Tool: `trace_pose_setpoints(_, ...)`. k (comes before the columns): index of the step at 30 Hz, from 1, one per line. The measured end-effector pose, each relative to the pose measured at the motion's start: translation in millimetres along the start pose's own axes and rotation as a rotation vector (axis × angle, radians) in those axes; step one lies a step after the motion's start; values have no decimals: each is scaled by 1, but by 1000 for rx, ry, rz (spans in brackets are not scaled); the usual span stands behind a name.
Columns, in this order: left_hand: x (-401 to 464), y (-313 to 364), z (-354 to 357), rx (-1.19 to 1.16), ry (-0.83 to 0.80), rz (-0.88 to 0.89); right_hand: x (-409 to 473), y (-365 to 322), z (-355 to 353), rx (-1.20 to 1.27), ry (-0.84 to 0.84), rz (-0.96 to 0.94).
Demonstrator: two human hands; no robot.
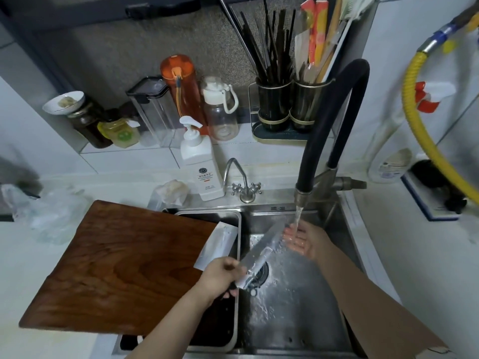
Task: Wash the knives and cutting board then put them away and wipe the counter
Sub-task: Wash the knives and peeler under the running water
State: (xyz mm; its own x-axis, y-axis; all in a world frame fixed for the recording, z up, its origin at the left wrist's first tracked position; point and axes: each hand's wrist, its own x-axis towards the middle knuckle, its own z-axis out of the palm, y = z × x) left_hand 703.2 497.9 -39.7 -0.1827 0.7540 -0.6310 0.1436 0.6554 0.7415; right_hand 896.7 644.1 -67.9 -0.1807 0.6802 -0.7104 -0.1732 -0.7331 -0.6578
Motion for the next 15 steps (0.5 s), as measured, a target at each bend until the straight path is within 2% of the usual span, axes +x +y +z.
trace_pose_setpoints(7,1,-19,-35,-136,183,42,14,40,-9,-140,14,120)
trace_pose_setpoints(12,5,-42,-58,-65,201,-33,14,60,0,-169,18,164)
trace_pose_setpoints(15,12,-54,-64,54,259,-51,15,69,4,-178,23,164)
